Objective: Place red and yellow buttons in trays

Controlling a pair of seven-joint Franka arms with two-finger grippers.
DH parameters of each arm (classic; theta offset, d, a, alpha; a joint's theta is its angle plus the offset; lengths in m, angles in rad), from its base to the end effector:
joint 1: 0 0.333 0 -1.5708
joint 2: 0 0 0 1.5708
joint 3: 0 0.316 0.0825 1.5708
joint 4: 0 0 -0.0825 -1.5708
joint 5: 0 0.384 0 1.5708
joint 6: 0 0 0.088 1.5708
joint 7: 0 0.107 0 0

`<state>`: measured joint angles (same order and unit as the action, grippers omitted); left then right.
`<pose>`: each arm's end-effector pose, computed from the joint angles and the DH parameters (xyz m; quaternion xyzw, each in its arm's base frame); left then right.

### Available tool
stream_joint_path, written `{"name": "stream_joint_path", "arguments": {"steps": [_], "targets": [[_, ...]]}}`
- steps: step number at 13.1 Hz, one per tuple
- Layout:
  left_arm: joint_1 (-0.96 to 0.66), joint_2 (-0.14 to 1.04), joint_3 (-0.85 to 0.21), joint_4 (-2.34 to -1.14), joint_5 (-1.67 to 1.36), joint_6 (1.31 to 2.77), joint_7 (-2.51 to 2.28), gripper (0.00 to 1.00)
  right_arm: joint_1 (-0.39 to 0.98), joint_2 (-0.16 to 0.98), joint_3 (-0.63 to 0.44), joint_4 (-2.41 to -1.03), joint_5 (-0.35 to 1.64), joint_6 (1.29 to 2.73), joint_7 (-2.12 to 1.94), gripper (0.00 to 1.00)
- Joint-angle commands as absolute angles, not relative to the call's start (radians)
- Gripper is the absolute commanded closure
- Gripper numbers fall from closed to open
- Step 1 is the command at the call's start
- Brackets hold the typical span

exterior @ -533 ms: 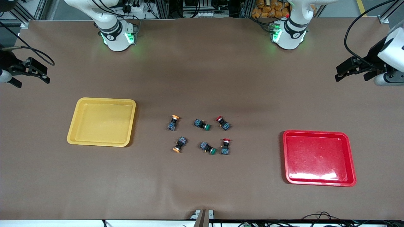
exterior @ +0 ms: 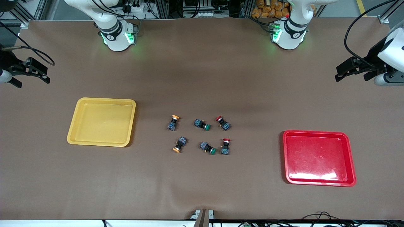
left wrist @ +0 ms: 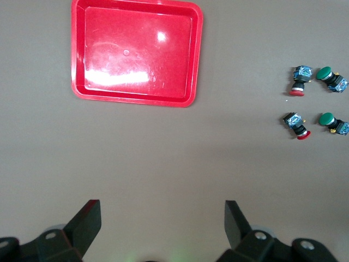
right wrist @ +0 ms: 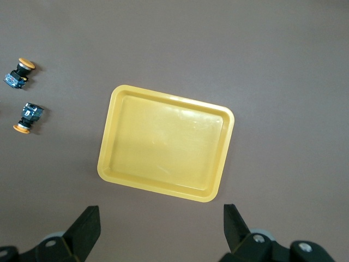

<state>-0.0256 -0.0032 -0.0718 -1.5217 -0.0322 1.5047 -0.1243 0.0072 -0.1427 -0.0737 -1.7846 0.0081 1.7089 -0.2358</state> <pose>0.5442 -0.0569 0.6436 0.9998 0.0125 -0.0086 0.0151 0.5194 -0.0364 0.6115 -0.9958 -0.0843 -0.0343 0.0042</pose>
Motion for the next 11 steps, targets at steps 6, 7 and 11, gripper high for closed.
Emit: {"name": "stream_joint_path", "arguments": {"steps": [6, 7, 11], "targets": [[-0.025, 0.005, -0.071, -1.502, -0.025, 1.499, -0.109, 0.0, 0.03, -0.16, -0.06, -1.796, 0.015, 1.704, -0.241, 0.0], [-0.025, 0.005, -0.071, -1.503, -0.025, 1.497, -0.109, 0.0, 0.055, -0.16, -0.06, -1.793, 0.018, 1.704, -0.239, 0.0], [-0.025, 0.005, -0.071, -1.503, -0.025, 1.494, -0.107, 0.0, 0.228, -0.16, -0.048, -1.757, 0.018, 1.674, -0.03, 0.0]]}}
